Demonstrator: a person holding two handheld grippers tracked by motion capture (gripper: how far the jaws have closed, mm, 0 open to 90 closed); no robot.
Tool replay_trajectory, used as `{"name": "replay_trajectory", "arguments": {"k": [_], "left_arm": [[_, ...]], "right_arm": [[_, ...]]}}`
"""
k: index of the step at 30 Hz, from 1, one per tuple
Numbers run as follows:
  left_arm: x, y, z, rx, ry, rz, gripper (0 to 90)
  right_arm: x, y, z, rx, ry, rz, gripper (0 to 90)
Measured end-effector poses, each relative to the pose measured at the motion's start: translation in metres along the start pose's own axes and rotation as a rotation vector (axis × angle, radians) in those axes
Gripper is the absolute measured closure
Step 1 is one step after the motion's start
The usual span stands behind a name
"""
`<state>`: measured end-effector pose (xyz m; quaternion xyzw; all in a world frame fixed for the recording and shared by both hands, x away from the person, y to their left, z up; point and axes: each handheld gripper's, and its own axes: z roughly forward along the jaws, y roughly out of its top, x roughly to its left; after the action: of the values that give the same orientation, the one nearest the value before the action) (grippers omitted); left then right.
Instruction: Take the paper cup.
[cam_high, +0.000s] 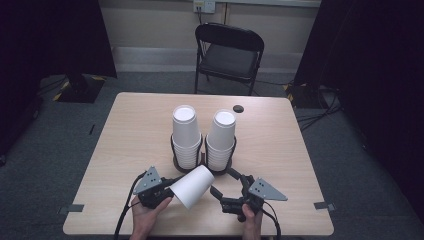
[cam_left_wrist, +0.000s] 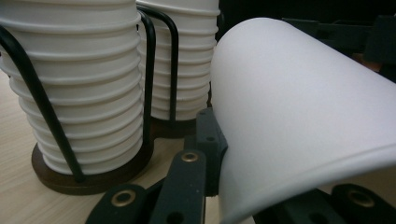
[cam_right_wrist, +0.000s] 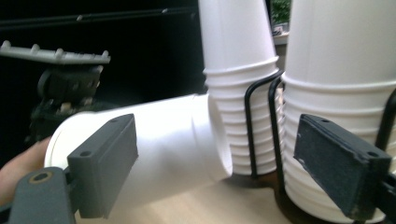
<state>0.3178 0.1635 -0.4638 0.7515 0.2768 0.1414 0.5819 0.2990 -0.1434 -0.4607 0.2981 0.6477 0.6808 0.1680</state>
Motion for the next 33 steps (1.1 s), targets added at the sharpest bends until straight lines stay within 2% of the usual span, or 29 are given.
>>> {"name": "replay_trajectory", "arguments": {"k": [1,3,4,5,6,8,11,15,20,22,23,26,28,33], "left_arm": [[0.0,0.001,0.0,0.009,0.001,-0.002,86.1],[0.003,0.003,0.0,0.036,-0.001,-0.002,86.1],[0.003,0.004,0.0,0.036,-0.004,-0.006,86.1],[0.005,0.005,0.0,0.057,-0.011,-0.008,86.0],[0.006,0.005,0.0,0.059,-0.013,-0.005,85.9],[0.008,0.006,-0.002,0.075,-0.009,0.009,85.9],[0.009,0.01,-0.004,0.108,-0.003,0.016,85.9],[0.012,0.017,-0.003,0.184,-0.036,0.001,85.9],[0.015,0.028,-0.001,0.268,-0.046,-0.006,85.9],[0.016,0.031,0.001,0.295,-0.048,-0.011,85.9],[0.016,0.033,0.002,0.307,-0.048,-0.014,85.9],[0.017,0.037,0.004,0.342,-0.069,-0.036,86.0],[0.017,0.04,0.006,0.37,-0.074,-0.038,86.0],[0.017,0.048,0.01,0.406,-0.08,-0.057,86.0]], "right_arm": [[0.001,-0.001,0.0,0.009,0.005,-0.001,13.3],[0.003,-0.003,-0.001,0.039,-0.004,-0.038,13.4],[0.004,-0.004,-0.001,0.054,-0.017,-0.065,13.4],[0.005,-0.005,0.0,0.065,-0.036,-0.087,13.6],[0.006,-0.006,0.001,0.093,-0.051,-0.13,15.4],[0.007,-0.007,0.002,0.126,-0.05,-0.186,17.2],[0.01,-0.01,0.002,0.152,-0.06,-0.229,17.3],[0.012,-0.011,0.003,0.184,-0.061,-0.273,17.3],[0.016,-0.012,0.004,0.22,-0.062,-0.321,17.6],[0.017,-0.014,0.005,0.246,-0.05,-0.367,17.6],[0.018,-0.014,0.004,0.25,-0.038,-0.378,17.5],[0.021,-0.016,0.006,0.258,-0.043,-0.421,17.4],[0.022,-0.017,0.006,0.268,-0.034,-0.438,14.5],[0.026,-0.019,0.008,0.286,-0.033,-0.5,13.1]]}}
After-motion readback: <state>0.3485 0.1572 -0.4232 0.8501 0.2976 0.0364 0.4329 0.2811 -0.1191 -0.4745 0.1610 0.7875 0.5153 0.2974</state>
